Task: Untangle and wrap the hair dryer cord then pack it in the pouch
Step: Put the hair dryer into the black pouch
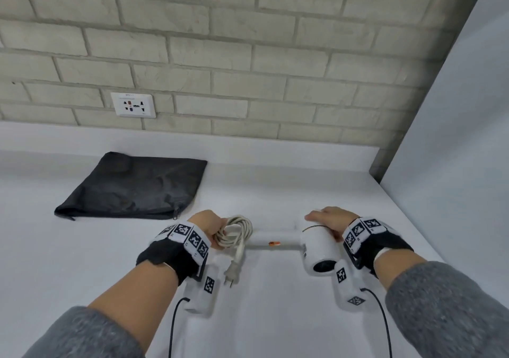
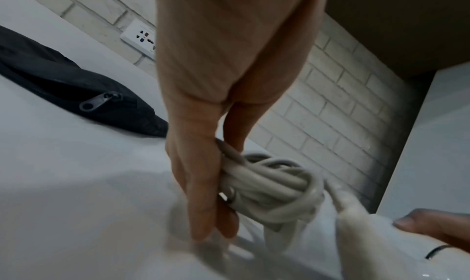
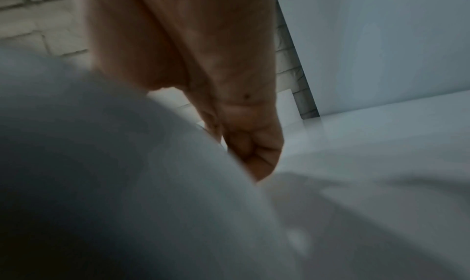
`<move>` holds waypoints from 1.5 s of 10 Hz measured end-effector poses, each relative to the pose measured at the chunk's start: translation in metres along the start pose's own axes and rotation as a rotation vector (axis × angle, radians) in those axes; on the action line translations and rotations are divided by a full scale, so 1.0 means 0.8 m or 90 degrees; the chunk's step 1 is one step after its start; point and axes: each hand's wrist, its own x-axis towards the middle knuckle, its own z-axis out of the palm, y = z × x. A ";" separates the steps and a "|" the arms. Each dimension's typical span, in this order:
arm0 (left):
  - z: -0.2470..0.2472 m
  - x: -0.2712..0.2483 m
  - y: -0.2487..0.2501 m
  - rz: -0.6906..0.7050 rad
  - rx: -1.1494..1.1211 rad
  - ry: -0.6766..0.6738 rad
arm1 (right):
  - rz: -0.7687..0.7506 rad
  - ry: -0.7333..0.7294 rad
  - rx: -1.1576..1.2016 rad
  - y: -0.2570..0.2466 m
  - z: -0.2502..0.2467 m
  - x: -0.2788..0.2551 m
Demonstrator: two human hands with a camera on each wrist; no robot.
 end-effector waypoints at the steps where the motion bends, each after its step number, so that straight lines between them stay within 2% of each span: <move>1: 0.003 0.017 -0.006 -0.049 -0.040 0.048 | -0.021 -0.026 -0.106 -0.014 -0.002 0.002; 2: 0.000 -0.002 0.015 0.034 0.322 0.082 | -0.049 0.015 -0.225 -0.039 -0.002 -0.019; 3: -0.017 0.009 0.023 0.076 0.298 0.149 | -0.116 0.077 -0.308 -0.068 0.004 -0.036; 4: -0.057 0.031 0.014 0.174 0.342 0.357 | -0.204 0.095 -0.311 -0.102 0.017 -0.060; 5: -0.098 0.038 0.003 0.149 0.406 0.418 | -0.288 0.072 -0.224 -0.133 0.040 -0.084; 6: -0.118 0.050 -0.009 0.070 0.539 0.295 | -0.323 -0.003 -0.153 -0.152 0.067 -0.096; 7: -0.118 0.052 -0.013 0.015 0.659 0.229 | -0.340 -0.052 -0.134 -0.164 0.089 -0.096; 8: -0.109 0.046 -0.010 0.073 0.655 0.225 | -0.350 -0.061 -0.130 -0.171 0.103 -0.091; 9: -0.099 0.022 0.003 0.292 0.441 0.272 | -0.373 -0.038 -0.105 -0.179 0.115 -0.085; 10: -0.089 -0.015 0.018 0.492 0.310 0.251 | -0.424 -0.017 -0.057 -0.191 0.128 -0.086; 11: -0.083 -0.038 0.024 0.574 0.276 0.207 | -0.433 -0.025 -0.007 -0.205 0.139 -0.085; 12: -0.088 -0.047 0.015 0.613 0.330 0.228 | -0.406 -0.021 0.088 -0.212 0.140 -0.081; 13: -0.101 -0.046 -0.004 0.584 0.448 0.265 | -0.404 0.014 0.108 -0.212 0.131 -0.075; 14: -0.129 -0.047 -0.027 0.459 0.535 0.350 | -0.399 -0.007 0.140 -0.209 0.107 -0.066; 15: -0.151 -0.060 -0.044 0.425 0.430 0.465 | -0.388 -0.028 0.192 -0.202 0.087 -0.054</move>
